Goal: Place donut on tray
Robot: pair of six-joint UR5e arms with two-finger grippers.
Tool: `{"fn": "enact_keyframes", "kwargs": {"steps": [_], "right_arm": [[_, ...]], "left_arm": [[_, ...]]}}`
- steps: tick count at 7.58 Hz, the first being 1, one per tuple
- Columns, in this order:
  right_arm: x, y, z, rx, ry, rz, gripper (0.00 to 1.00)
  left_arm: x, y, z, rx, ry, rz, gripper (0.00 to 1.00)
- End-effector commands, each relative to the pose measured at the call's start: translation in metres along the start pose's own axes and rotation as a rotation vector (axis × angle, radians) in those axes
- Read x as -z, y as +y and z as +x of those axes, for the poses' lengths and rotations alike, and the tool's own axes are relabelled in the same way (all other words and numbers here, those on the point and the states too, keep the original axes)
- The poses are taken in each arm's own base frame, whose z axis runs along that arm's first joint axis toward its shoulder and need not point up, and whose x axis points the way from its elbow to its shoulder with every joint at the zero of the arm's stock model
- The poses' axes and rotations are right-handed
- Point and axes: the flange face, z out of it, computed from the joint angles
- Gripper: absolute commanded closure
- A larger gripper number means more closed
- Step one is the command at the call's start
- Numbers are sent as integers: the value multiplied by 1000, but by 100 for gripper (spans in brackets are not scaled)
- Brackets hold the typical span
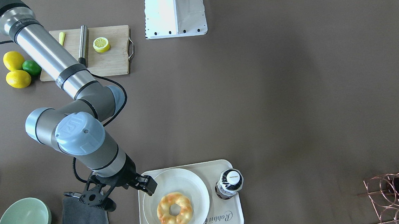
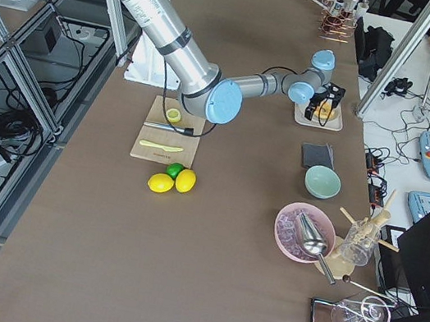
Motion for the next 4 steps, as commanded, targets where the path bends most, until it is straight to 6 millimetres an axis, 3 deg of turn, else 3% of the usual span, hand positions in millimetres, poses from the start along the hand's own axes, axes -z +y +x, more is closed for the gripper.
{"fn": "enact_keyframes", "kwargs": {"steps": [1, 3, 4], "right_arm": [[67, -15, 61, 52, 68, -80, 0], [117, -8, 96, 75, 181, -90, 0], [139, -4, 126, 143, 244, -82, 0]], "left_arm": [[-2, 2, -3, 0, 1, -5, 2], [1, -2, -2, -4, -2, 1, 2], [2, -5, -1, -6, -3, 3, 2]]}}
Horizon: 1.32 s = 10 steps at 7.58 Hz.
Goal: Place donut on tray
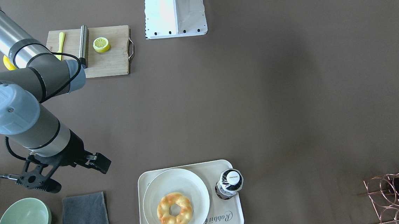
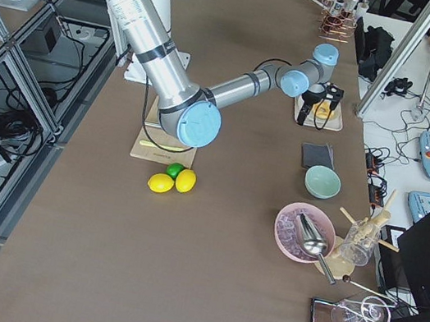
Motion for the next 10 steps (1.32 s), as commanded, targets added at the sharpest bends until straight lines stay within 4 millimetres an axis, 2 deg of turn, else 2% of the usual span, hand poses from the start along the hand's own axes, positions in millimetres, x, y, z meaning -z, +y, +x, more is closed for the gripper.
{"fn": "enact_keyframes", "kwargs": {"steps": [1, 2, 3, 4, 6, 7, 8, 9, 10], "right_arm": [[53, 22, 90, 147, 182, 5, 0], [86, 16, 135, 221, 228, 0, 0], [114, 15, 195, 296, 263, -9, 0], [129, 3, 263, 347, 300, -36, 0], [148, -25, 394, 512, 350, -124, 0], [150, -28, 449, 561, 355, -169, 0], [155, -41, 497, 572, 346, -203, 0], [146, -50, 539, 573, 313, -250, 0], [136, -46, 566, 541, 257, -278, 0]], "left_arm": [[6, -7, 3, -1, -3, 11, 2], [6, -11, 2, 1, -3, 11, 2], [4, -9, 0, -2, -1, 7, 2], [-2, -3, -3, 5, 0, -4, 2], [-20, 3, -18, 36, 3, -43, 2], [-28, 3, -24, 45, 6, -55, 2], [-30, 1, -26, 53, 12, -56, 2], [-30, 1, -26, 60, 14, -58, 2], [-31, 3, -27, 62, 14, -58, 2]]}}
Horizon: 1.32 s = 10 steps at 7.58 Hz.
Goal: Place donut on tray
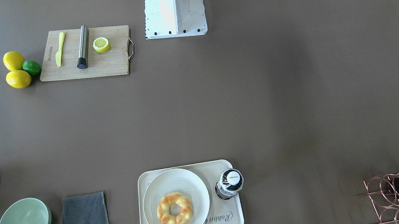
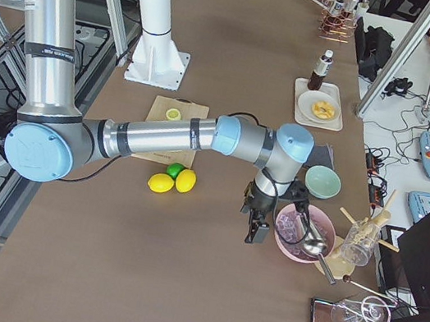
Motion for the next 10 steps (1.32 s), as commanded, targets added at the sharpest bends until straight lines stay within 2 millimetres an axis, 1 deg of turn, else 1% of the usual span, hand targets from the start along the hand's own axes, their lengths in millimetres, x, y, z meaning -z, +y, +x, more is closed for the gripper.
{"fn": "enact_keyframes", "kwargs": {"steps": [1, 2, 3, 4, 5, 6, 10], "right_arm": [[-41, 35, 57, -21, -115, -38, 0], [-43, 41, 58, -32, -140, -30, 0], [-46, 46, 60, -45, -163, -27, 0], [-50, 51, 61, -56, -189, -23, 0], [-52, 53, 62, -60, -191, -23, 0], [-52, 53, 62, -57, -190, -17, 0], [-54, 53, 63, -66, -193, -20, 0]], "left_arm": [[-7, 5, -6, 17, 4, -9, 2], [-10, 14, -20, 45, -6, -19, 2], [-5, 12, -26, 55, -1, -3, 2], [-1, 9, -25, 59, -1, 3, 2], [1, 8, -24, 117, -1, 7, 2], [0, 10, -25, 128, 0, 7, 2], [-2, 11, -26, 95, -10, 46, 2]]}}
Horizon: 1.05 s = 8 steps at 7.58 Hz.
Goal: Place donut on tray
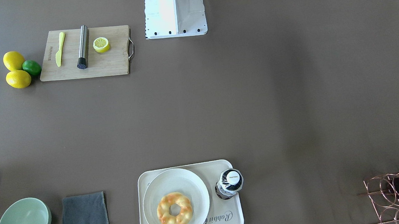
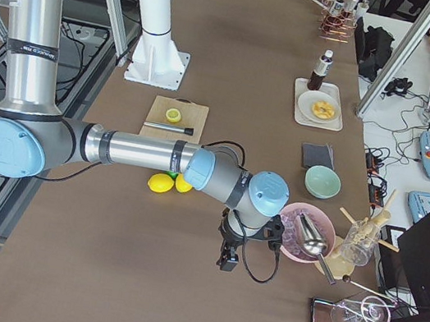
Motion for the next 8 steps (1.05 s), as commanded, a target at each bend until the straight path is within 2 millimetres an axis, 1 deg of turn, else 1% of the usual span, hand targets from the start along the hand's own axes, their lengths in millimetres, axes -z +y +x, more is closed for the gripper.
{"fn": "enact_keyframes", "kwargs": {"steps": [1, 8], "right_arm": [[-3, 1, 2, -7, -6, -5, 0], [-3, 0, 0, -11, -23, 3, 0]], "left_arm": [[-1, 0, -1, -3, -4, 14, 2], [-2, 0, -2, 0, -8, 11, 2]]}}
